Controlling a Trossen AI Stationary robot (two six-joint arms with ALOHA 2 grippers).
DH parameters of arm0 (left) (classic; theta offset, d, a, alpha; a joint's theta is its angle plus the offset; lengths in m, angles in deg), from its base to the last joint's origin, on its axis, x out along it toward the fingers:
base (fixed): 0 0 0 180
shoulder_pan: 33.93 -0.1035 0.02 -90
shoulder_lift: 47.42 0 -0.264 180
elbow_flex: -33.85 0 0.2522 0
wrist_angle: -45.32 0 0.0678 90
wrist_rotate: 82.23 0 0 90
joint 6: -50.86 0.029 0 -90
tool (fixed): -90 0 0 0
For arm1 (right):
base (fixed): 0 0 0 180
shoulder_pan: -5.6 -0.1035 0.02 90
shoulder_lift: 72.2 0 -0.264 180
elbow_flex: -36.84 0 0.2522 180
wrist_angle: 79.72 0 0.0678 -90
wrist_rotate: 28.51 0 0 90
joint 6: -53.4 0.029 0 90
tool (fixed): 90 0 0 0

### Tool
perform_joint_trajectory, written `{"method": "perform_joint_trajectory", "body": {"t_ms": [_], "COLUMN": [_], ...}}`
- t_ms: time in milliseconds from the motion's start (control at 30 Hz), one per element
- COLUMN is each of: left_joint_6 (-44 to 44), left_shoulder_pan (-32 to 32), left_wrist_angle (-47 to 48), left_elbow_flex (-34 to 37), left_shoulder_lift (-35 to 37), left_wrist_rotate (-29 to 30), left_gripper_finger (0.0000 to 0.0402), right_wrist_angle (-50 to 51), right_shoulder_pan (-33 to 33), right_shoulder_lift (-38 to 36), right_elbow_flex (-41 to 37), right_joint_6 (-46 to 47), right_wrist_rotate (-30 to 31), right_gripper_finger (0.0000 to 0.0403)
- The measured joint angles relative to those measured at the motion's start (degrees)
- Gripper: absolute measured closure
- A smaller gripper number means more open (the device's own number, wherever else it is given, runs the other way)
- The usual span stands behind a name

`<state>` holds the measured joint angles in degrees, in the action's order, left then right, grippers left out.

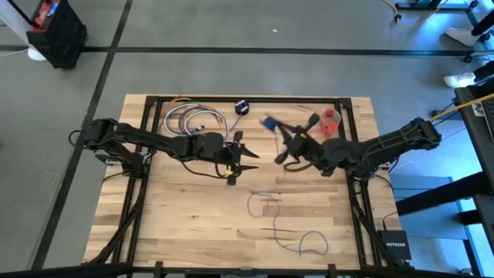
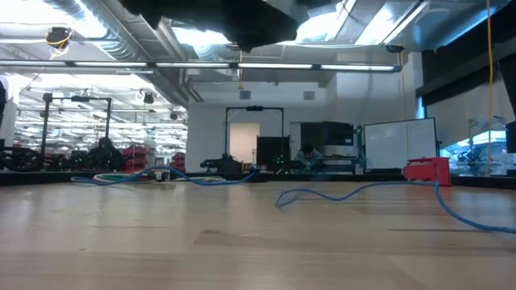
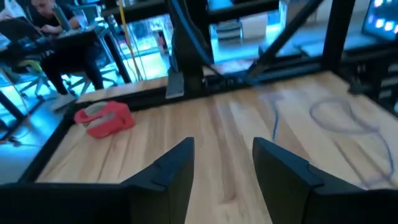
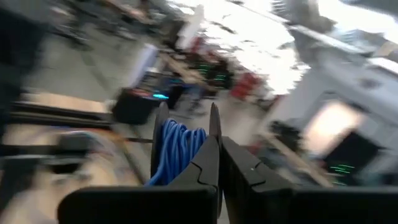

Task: Coil cords
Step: Coil the blue wire onto the black spool

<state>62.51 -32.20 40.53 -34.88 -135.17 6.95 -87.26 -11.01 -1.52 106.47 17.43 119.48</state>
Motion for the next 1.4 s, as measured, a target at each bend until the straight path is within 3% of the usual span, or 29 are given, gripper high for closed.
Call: {"method": "perform_joint_trajectory", "body": {"t_ms": [100, 300, 633, 833, 1400], "left_joint_6": [-3.05, -7.19, -9.96, -10.01, -11.86], "left_shoulder_pan": [0.59, 2.35, 4.11, 4.14, 4.11], "left_wrist_angle": [-1.9, -3.23, -7.93, -9.51, -25.07], "left_elbow_flex": [0.19, 0.16, 0.16, 0.16, 0.14], "left_shoulder_lift": [-0.89, -0.92, -1.09, -4.18, -11.63], "left_wrist_rotate": [-0.02, -0.02, 0.52, 5.06, 2.6], "left_gripper_finger": [0.0246, 0.0247, 0.0247, 0.0247, 0.0247], "right_wrist_angle": [4.37, 4.09, 2.05, 1.69, 3.58], "right_shoulder_pan": [0.0, 0.08, 0.07, 0.07, 0.07], "right_shoulder_lift": [1.56, 6.08, 8.56, 8.56, 8.92], "right_elbow_flex": [0.0, -0.04, -0.07, -0.07, -0.07], "right_joint_6": [7.77, 12.3, 13.24, 14.97, 16.29], "right_wrist_rotate": [-5.25, -8.97, -7.6, -12.63, -12.51], "right_gripper_finger": [0.0395, 0.0395, 0.0395, 0.0395, 0.0395]}}
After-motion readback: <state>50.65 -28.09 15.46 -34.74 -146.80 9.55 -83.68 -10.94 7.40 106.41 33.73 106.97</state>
